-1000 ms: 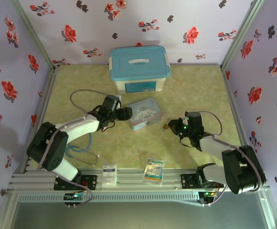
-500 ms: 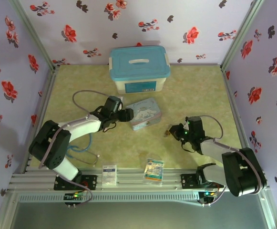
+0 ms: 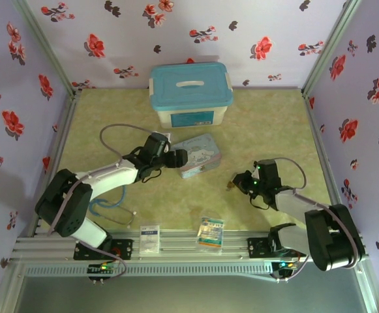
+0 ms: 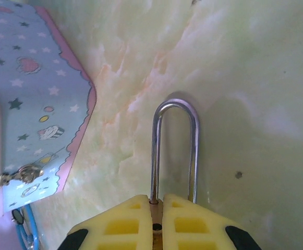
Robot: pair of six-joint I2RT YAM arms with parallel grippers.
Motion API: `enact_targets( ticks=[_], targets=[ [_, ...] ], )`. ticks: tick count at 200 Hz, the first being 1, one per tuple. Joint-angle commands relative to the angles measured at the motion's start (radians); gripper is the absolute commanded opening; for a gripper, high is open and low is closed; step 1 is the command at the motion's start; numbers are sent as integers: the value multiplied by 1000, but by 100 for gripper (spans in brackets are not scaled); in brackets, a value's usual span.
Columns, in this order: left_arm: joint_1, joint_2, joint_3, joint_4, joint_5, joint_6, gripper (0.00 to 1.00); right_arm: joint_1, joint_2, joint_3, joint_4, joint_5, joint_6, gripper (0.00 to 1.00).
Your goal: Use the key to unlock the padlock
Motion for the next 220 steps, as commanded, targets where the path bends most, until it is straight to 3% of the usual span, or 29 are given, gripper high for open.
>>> enact_targets(
  ticks=[1,27,67,85,126,178,220],
  targets=[
    [-13,16,11,-28,-51,6,83,-4,18,61,-113,47,-67,1],
    [-39,32,45,-110,-138,38,87,-3,11,94,-240,99,-138,11],
    [-40,132,87,-76,-138,45,88,-3,1,177,-411,181,-228,32],
    [-29,170,119,-66,-141,59,87,-3,-14,210,-461,209,-257,37],
    [31,235,193,-72,-122,85,85,-3,-48,245,-520,276,-293,42],
    [48,347,309,29,84,86,80,-4,-83,256,-518,358,-303,43],
    [46,367,393,18,38,65,78,-4,-136,258,-510,407,-303,44]
  ],
)
